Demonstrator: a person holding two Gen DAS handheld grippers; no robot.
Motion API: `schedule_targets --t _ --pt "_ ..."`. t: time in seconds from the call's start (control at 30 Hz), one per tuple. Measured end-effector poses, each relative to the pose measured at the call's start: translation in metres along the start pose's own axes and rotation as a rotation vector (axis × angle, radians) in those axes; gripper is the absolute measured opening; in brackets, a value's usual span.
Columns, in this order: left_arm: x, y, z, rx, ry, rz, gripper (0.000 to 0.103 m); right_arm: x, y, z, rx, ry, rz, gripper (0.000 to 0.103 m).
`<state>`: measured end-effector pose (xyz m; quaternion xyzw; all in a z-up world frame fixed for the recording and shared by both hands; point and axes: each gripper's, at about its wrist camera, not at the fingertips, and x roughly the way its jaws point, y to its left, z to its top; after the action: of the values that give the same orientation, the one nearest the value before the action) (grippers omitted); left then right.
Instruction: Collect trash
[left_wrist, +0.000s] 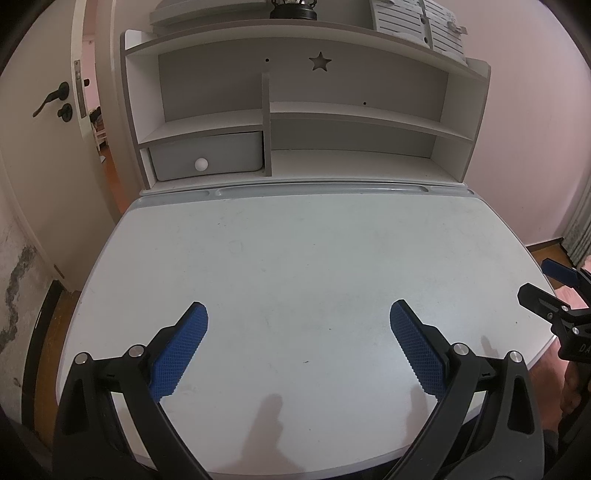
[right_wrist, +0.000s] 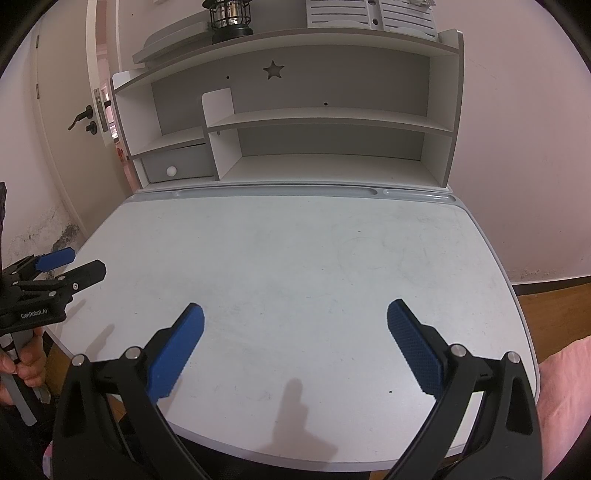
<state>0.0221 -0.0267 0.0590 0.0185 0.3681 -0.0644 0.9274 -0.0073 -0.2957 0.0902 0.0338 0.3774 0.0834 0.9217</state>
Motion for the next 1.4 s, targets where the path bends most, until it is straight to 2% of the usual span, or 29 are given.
schedule_targets --t 1.4 --pt "0.0055 -0.0017 -0.0020 0.016 0.015 -0.003 0.096 0.0005 0.0016 -0.0027 -0.006 0.007 0.001 0.096"
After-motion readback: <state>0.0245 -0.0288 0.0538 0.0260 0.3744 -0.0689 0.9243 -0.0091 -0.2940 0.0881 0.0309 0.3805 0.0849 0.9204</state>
